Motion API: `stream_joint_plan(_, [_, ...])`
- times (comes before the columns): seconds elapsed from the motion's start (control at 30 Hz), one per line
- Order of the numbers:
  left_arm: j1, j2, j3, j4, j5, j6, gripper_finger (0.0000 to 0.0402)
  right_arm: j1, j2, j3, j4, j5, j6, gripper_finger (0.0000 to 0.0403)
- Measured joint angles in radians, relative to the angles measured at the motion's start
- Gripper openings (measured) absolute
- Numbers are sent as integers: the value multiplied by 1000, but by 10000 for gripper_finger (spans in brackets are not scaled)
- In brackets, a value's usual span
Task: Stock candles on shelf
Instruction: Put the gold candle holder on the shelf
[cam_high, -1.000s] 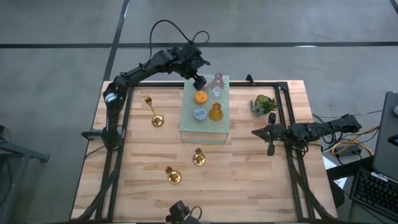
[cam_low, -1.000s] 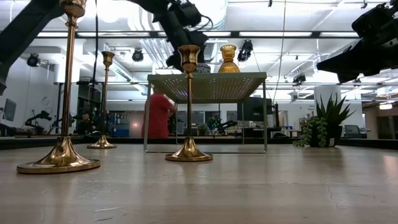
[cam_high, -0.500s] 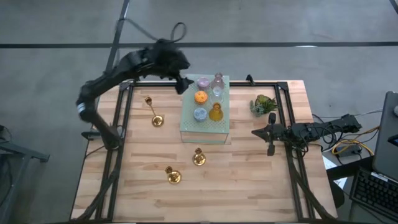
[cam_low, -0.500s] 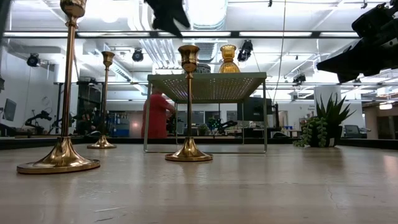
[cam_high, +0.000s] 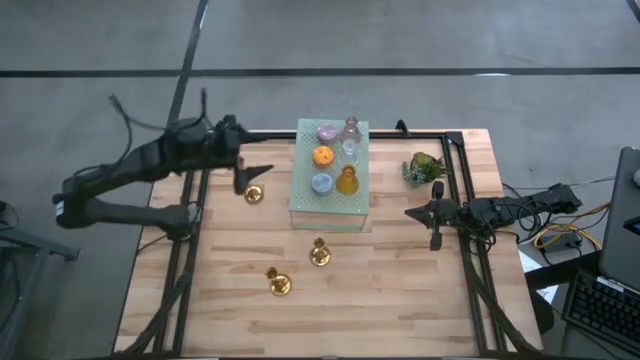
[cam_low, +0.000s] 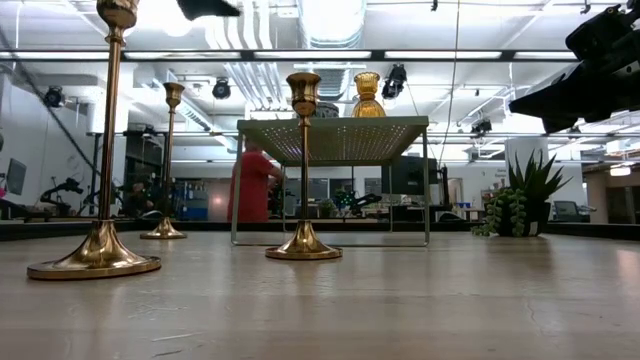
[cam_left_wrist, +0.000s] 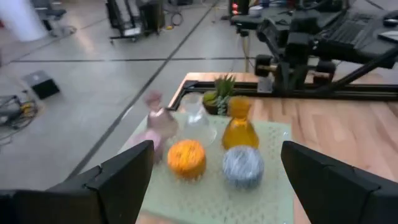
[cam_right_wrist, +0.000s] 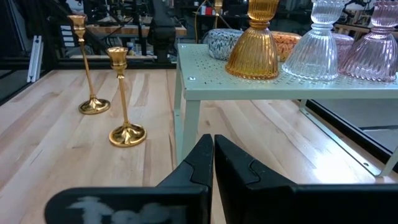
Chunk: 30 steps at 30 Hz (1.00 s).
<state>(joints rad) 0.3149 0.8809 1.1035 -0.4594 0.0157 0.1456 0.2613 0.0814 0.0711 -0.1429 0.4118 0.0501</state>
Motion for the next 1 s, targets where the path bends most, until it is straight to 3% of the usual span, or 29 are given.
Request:
stream_joint_plan(0.23, [0, -249, -260, 115, 1, -88, 353, 0, 0, 0, 0, 0, 1, 8])
stream_joint_plan(0.5, [1, -412, -450, 176, 54, -160, 353, 0, 0, 0, 0, 0, 1, 8])
stream_joint_plan(0.8, [0, -471, -590, 189, 142, -346, 353, 0, 0, 0, 0, 0, -1, 8])
stream_joint_plan(1.0, [0, -508, -557, 110, 149, -313, 353, 0, 0, 0, 0, 0, -1, 8])
